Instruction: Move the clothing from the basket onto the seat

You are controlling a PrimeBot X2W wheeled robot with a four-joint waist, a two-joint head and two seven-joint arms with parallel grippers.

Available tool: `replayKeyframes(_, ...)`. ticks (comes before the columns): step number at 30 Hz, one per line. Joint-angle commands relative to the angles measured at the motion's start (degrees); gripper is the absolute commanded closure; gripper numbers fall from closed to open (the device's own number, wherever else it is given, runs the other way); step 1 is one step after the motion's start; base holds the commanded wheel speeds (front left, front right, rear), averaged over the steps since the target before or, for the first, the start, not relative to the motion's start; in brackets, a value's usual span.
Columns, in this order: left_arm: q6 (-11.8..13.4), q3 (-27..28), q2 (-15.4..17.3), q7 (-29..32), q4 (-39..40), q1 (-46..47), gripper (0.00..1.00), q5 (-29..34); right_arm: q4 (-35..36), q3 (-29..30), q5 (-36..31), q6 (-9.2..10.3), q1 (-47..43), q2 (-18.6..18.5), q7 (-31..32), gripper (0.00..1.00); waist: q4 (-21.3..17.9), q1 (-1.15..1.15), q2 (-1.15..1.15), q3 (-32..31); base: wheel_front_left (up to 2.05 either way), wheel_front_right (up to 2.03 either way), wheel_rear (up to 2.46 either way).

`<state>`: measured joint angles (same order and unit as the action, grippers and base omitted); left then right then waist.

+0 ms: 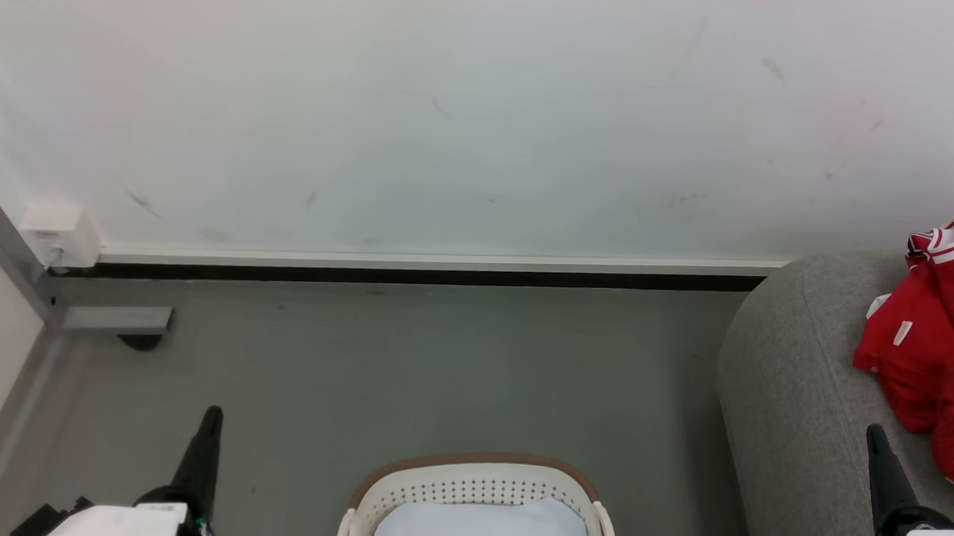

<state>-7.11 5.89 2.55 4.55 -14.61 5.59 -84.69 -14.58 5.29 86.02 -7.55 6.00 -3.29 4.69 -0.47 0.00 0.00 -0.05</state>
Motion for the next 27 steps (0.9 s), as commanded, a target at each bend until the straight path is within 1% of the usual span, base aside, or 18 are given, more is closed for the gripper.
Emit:
replayKeyframes(1,-0.4,0.3,0.5,0.5,0.3,0.7,1.00,-1.7,0.5,0.3,1.0,0.10,0.4,0.1,0.4,1.00,0.0,0.00,0.00,0.0,0.00,0.00,0.00)
replayKeyframes(18,-0.5,0.8,0.5,2.2,0.7,0.9,1.00,-8.2,0.8,1.6,6.5,0.12,0.3,0.5,2.1,1.00,0.5,0.00,0.00,0.2,0.00,0.00,0.00)
replayKeyframes(27,-0.5,0.8,0.5,2.2,0.7,0.9,1.00,-8.1,0.7,1.5,6.4,0.12,0.3,0.5,2.1,1.00,0.5,0.00,0.00,0.2,0.00,0.00,0.00)
